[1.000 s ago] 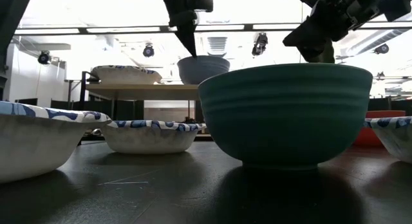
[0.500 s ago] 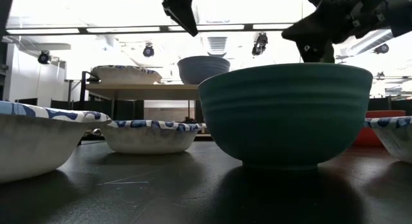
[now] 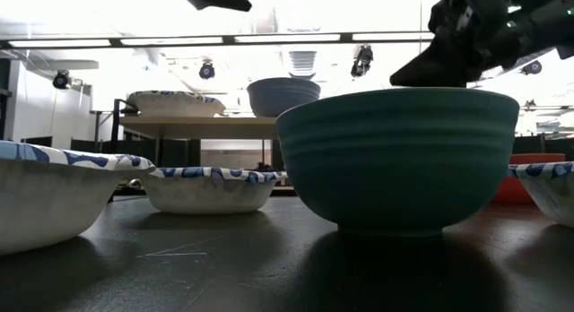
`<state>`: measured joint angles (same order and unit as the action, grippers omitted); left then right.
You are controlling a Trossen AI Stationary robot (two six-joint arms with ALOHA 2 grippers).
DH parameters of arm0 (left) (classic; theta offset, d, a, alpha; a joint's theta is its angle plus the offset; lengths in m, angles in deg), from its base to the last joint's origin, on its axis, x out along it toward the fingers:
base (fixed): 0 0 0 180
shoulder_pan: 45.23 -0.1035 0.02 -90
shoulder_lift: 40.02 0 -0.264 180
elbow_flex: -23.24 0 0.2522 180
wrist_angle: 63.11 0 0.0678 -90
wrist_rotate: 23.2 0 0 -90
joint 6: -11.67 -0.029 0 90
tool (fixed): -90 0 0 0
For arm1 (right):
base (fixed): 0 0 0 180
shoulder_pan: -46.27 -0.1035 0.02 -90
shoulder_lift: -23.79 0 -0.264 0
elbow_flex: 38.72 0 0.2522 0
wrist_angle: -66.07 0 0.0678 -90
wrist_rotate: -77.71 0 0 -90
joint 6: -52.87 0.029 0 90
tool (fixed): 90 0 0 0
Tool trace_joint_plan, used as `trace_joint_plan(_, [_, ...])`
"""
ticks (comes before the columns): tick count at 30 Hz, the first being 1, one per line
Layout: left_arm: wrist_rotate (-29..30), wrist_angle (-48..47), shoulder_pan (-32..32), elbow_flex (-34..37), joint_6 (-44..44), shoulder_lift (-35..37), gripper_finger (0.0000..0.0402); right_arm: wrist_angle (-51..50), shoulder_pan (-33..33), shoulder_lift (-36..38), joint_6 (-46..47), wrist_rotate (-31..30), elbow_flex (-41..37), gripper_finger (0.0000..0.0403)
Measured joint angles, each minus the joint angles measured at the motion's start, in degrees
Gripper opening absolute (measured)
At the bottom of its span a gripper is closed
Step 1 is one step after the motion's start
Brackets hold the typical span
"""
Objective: Place and stack bowls onto a shelf
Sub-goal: Stack the orange bowl on top of the blue bowl on the shelf
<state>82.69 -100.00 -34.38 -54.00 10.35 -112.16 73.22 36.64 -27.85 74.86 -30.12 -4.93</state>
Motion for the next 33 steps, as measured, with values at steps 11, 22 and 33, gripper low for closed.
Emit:
trace_joint_plan(11, [0.2, 22.7, 1.6, 17.5, 1.9, 4.3, 0.0140, -5.4, 0.1, 0.0, 0.1, -0.4, 4.5, 0.0009])
trace_joint_plan(22, [3.3, 24.7, 1.6, 19.4, 2.2, 3.9, 0.0140, -5.9, 0.0, 0.0, 0.6, -1.7, 5.0, 0.0009])
trace_joint_plan(33, [3.3, 24.7, 1.6, 19.4, 2.3, 3.8, 0.0139, -31.9, 3.0, 0.0, 16.7, -4.8, 12.0, 0.0009])
